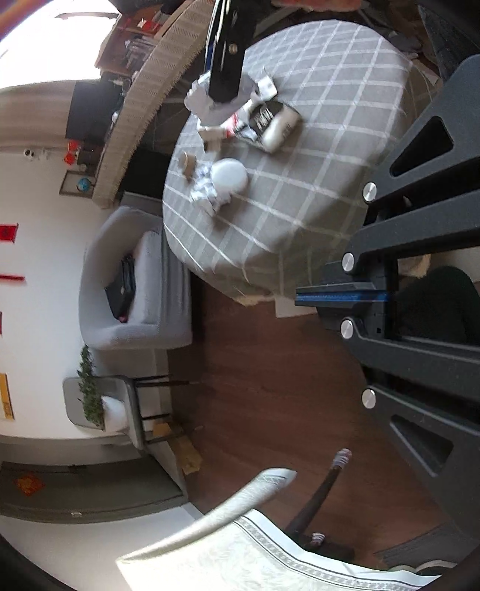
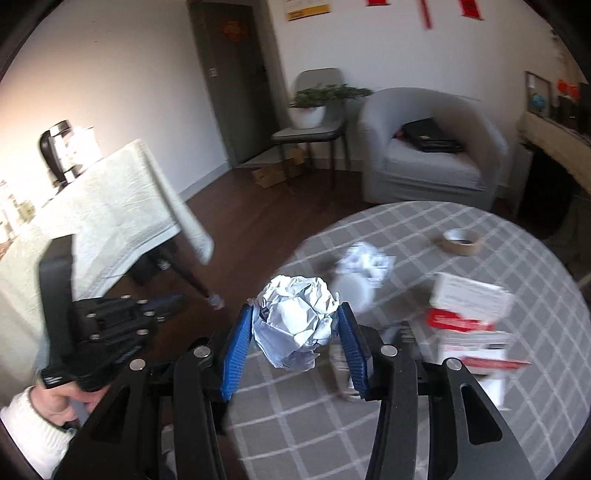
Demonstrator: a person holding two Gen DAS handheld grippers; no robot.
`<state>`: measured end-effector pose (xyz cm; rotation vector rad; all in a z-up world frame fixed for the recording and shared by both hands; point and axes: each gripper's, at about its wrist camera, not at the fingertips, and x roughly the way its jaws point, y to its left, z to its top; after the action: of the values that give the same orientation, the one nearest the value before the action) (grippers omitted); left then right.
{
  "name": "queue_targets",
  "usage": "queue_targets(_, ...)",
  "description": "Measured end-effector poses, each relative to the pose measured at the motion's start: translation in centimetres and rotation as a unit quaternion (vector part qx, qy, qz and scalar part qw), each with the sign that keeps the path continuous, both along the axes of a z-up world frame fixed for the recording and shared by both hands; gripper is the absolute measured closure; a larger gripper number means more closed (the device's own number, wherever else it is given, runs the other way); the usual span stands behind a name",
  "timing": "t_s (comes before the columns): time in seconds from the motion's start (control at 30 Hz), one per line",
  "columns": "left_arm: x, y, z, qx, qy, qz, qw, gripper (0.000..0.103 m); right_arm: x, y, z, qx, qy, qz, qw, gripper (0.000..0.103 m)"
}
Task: Collect trash
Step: 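Carry the foil ball and wipes pack to the green bin and release them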
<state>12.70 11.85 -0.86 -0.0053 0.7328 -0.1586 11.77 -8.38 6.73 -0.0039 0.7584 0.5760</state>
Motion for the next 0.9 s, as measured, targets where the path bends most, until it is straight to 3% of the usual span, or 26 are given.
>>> queue_targets(0.2, -0.5, 3.3, -1.3, 0.006, 0.022, 0.023, 0.9995, 0.103, -0.6, 5.5, -1.9, -0.021, 0.021, 0.051, 0.998, 0.056)
queue_targets(0.6, -1.5, 8.6, -7.7, 0.014, 0.129, 0.032, 0.991, 0.103, -0.4, 14.9, -7.4, -0.059, 0.081, 0.109, 0.989, 0.056)
queue_targets(0.9, -2.6, 12.8, -8.6, -0.01, 0.157, 0.062, 0.9856, 0.103, -0.4, 20.1, -13.2, -0.108, 0.139, 0.141, 0.974, 0.055)
